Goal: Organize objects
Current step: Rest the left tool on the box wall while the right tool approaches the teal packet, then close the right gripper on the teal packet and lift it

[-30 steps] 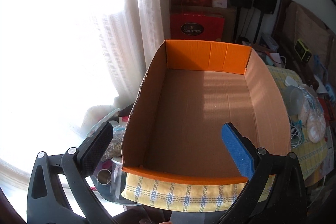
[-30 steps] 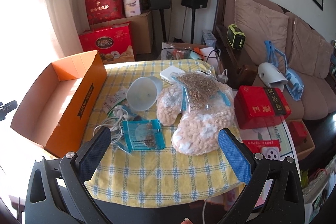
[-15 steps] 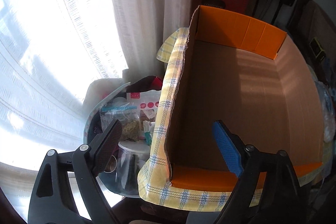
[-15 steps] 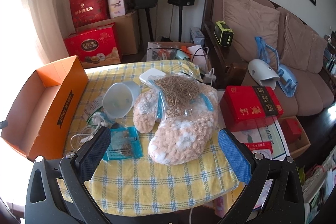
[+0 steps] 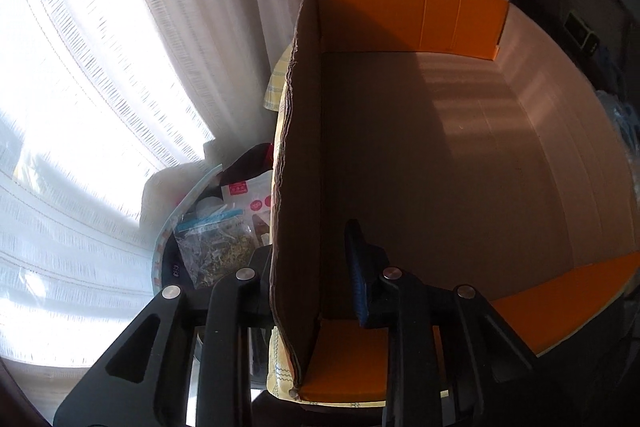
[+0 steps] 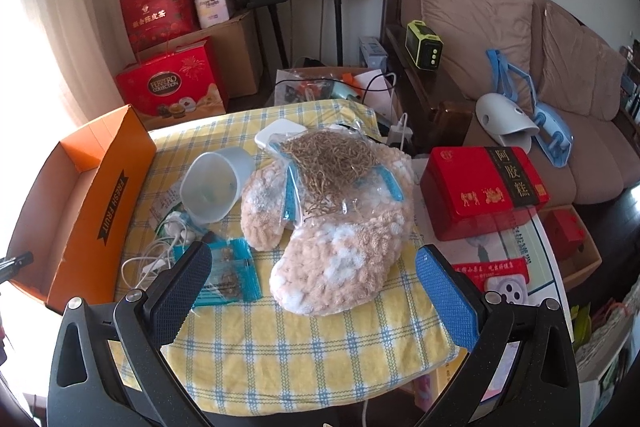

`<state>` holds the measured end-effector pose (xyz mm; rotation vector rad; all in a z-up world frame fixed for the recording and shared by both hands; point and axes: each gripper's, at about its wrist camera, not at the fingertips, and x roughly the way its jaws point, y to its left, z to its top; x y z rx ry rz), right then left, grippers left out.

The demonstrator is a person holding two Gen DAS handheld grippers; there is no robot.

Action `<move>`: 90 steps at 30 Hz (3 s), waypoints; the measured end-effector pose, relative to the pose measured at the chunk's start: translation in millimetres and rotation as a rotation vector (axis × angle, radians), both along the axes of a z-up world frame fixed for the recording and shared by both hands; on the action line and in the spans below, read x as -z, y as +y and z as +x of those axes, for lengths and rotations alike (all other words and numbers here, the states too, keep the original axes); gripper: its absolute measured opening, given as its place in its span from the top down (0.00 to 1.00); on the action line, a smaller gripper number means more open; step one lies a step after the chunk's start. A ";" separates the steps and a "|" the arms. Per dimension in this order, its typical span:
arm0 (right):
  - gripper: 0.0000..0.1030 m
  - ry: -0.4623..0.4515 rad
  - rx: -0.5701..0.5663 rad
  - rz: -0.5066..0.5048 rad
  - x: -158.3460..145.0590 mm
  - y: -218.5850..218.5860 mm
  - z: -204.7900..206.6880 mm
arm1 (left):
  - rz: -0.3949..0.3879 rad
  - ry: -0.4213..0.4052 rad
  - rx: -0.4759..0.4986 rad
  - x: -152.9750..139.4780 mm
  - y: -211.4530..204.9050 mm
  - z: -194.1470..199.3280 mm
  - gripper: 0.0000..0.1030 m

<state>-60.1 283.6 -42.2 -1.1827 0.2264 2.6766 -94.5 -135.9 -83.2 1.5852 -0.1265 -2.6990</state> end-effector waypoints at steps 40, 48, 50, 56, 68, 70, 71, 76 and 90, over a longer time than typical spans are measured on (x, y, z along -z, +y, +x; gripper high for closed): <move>0.26 -0.158 -0.314 0.150 82.2 -89.8 -30.3 | 0.051 -0.006 0.068 3.9 26.9 -1.4 0.77; 0.78 -0.152 -0.308 0.128 87.8 -85.1 -36.2 | 0.055 -0.009 0.069 3.4 27.6 -2.4 0.77; 0.87 -0.136 -0.308 0.114 84.6 -83.4 -35.4 | 0.055 -0.009 0.069 3.2 28.1 -2.6 0.77; 0.96 -0.074 -0.286 0.024 62.2 -67.2 -32.4 | 0.066 -0.011 0.061 3.5 29.7 -3.5 0.77; 0.96 -0.070 -0.281 -0.005 42.9 -53.1 -34.3 | 0.072 -0.010 0.063 8.2 33.3 -8.0 0.77; 0.94 -0.087 -0.270 -0.038 51.9 -48.2 -37.7 | 0.073 -0.011 0.063 8.7 34.8 -8.8 0.77; 0.89 -0.096 -0.262 -0.031 56.2 -48.3 -39.3 | 0.075 -0.012 0.063 8.8 35.4 -9.0 0.77; 0.80 -0.118 -0.240 -0.017 71.4 -50.4 -45.6 | 0.081 -0.014 0.063 5.8 32.7 -5.0 0.77; 0.95 -0.054 -0.290 -0.049 33.9 -54.8 -39.7 | 0.080 -0.014 0.067 8.9 22.8 -2.4 0.79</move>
